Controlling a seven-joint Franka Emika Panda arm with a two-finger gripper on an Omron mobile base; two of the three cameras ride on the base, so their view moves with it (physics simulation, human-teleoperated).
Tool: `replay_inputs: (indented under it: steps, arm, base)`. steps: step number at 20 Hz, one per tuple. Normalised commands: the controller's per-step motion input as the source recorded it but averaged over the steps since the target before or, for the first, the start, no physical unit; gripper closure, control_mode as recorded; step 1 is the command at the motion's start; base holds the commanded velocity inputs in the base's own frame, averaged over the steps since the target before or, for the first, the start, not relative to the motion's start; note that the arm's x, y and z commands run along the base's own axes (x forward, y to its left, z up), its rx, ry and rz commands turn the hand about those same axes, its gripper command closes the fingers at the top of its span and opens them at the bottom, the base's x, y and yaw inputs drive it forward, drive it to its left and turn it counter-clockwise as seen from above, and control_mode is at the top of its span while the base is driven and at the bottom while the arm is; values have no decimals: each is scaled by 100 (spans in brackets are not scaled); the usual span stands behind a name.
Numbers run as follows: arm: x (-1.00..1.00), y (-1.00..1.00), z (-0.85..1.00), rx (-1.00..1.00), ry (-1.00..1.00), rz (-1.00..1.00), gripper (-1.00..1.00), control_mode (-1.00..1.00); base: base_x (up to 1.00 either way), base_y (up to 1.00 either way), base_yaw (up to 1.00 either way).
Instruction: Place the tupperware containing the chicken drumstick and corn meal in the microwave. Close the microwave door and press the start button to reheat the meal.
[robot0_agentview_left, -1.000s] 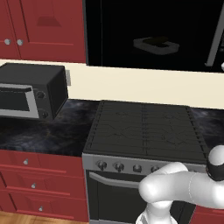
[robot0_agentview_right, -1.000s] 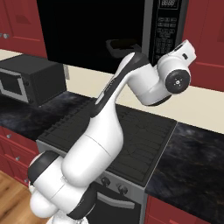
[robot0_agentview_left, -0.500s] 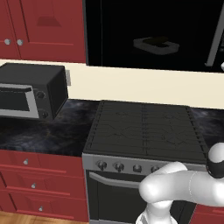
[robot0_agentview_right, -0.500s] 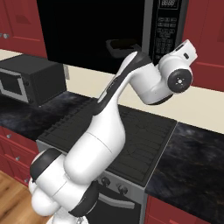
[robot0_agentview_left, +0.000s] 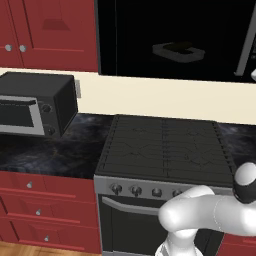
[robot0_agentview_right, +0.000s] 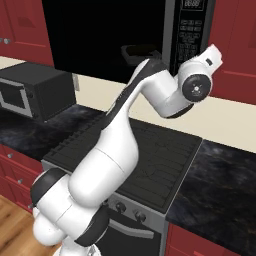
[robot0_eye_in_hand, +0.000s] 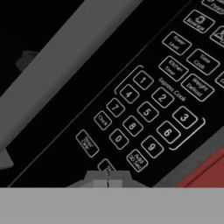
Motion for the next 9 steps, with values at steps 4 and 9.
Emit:
replay_inputs:
  steps: [4, 9]
  arm:
    - [63, 0, -12, -4, 0, -17, 100, -100]
    - [52, 0, -16, -1, -3, -16, 100, -100]
  base:
    - [0, 0, 0]
    - [0, 0, 0]
